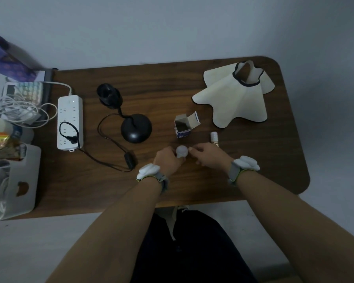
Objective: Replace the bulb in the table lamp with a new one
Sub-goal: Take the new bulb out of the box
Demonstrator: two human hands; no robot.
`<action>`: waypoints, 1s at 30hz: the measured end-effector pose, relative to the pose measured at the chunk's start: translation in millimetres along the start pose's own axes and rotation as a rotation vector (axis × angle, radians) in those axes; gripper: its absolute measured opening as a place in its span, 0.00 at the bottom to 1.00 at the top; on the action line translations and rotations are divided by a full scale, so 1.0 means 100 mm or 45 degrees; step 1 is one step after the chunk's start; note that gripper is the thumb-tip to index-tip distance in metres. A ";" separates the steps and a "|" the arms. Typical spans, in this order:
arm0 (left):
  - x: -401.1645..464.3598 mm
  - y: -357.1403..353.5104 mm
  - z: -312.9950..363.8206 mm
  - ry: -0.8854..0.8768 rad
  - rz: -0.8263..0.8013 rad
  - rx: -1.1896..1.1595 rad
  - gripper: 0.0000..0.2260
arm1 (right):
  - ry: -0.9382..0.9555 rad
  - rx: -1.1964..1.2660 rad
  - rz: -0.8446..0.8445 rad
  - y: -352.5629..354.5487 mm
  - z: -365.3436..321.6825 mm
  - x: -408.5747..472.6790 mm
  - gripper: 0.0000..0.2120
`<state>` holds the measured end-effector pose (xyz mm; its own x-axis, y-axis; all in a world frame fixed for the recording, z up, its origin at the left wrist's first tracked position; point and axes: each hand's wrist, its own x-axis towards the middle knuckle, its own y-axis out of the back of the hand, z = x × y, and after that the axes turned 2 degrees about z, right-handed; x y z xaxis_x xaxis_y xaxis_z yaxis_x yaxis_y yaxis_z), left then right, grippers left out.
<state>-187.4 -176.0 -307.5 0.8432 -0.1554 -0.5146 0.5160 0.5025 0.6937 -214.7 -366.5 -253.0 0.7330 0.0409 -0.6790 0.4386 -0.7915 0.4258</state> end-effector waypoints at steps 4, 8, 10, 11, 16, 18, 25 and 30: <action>-0.01 0.00 0.00 0.035 0.014 -0.041 0.22 | 0.019 0.003 -0.039 0.01 0.00 0.01 0.23; 0.00 0.01 0.00 0.052 -0.004 -0.079 0.22 | 0.027 -0.007 -0.029 0.00 -0.02 0.01 0.23; 0.00 0.02 -0.01 0.051 -0.016 -0.090 0.23 | 0.031 -0.009 -0.018 0.01 -0.03 0.01 0.23; 0.00 0.04 -0.01 0.047 -0.015 -0.101 0.23 | 0.031 -0.013 -0.011 0.01 -0.03 0.00 0.24; 0.03 0.13 -0.01 0.029 0.001 -0.144 0.23 | 0.018 -0.067 0.020 0.07 -0.05 0.00 0.25; 0.04 0.17 -0.02 0.032 0.006 -0.155 0.23 | 0.020 -0.091 0.023 0.09 -0.06 0.00 0.25; -0.02 0.20 -0.03 0.052 -0.035 -0.186 0.27 | 0.010 -0.142 0.009 0.10 -0.05 0.00 0.25; -0.05 0.22 0.00 0.062 -0.036 -0.150 0.27 | 0.008 -0.146 0.036 0.11 -0.04 -0.02 0.25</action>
<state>-180.6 -164.2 -289.2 0.8188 -0.1308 -0.5589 0.5155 0.5957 0.6159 -209.1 -372.9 -244.5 0.7490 0.0239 -0.6621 0.4742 -0.7173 0.5106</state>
